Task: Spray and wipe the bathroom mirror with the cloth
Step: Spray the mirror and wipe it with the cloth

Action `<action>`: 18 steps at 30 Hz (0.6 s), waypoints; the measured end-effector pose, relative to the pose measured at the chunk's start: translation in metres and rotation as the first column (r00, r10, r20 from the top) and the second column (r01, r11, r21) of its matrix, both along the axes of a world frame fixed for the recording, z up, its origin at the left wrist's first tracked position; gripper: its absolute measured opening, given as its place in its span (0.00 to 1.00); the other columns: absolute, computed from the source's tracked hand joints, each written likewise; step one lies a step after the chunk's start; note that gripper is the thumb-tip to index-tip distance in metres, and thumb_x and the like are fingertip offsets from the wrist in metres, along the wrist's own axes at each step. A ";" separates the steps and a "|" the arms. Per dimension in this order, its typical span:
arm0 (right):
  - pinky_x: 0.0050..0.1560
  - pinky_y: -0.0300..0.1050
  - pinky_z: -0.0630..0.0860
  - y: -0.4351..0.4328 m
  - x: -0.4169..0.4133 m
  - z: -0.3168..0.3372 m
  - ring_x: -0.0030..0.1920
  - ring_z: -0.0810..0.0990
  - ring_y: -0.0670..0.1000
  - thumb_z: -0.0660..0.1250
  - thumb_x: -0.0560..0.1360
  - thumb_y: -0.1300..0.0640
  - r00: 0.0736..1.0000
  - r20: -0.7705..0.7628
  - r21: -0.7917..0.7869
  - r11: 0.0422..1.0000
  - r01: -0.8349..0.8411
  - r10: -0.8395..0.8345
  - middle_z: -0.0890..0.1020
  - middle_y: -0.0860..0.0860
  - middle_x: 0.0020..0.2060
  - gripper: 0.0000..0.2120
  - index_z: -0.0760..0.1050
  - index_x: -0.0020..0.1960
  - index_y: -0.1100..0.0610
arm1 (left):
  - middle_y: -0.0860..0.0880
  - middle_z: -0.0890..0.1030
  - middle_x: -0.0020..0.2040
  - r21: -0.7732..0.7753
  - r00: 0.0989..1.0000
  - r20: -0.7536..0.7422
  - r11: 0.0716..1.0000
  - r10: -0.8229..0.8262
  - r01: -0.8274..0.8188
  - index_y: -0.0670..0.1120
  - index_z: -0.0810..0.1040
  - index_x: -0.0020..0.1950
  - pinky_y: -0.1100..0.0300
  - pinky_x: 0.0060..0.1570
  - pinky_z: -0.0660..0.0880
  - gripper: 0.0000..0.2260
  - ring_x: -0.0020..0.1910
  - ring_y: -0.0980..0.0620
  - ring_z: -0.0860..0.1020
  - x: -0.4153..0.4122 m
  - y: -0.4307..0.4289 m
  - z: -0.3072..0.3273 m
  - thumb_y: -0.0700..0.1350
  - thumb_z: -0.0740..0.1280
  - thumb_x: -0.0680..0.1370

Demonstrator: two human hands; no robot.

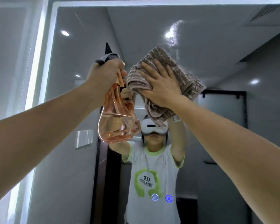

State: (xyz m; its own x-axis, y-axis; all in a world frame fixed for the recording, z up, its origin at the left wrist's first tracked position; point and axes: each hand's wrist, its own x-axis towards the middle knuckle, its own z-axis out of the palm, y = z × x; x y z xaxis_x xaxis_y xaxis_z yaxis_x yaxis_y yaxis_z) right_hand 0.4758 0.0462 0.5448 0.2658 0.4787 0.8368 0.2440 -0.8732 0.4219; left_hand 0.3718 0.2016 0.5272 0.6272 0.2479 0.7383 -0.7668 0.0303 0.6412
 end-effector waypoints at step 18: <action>0.72 0.57 0.35 -0.037 0.001 0.124 0.75 0.37 0.53 0.47 0.76 0.35 0.999 0.053 0.196 0.981 0.000 -0.011 0.44 0.44 0.76 0.31 0.44 0.75 0.44 | 0.50 0.77 0.34 0.019 1.000 0.018 1.000 -0.016 0.015 0.46 0.75 0.41 0.59 0.43 0.78 0.03 0.34 0.53 0.76 0.039 -0.054 0.070 0.42 0.63 0.73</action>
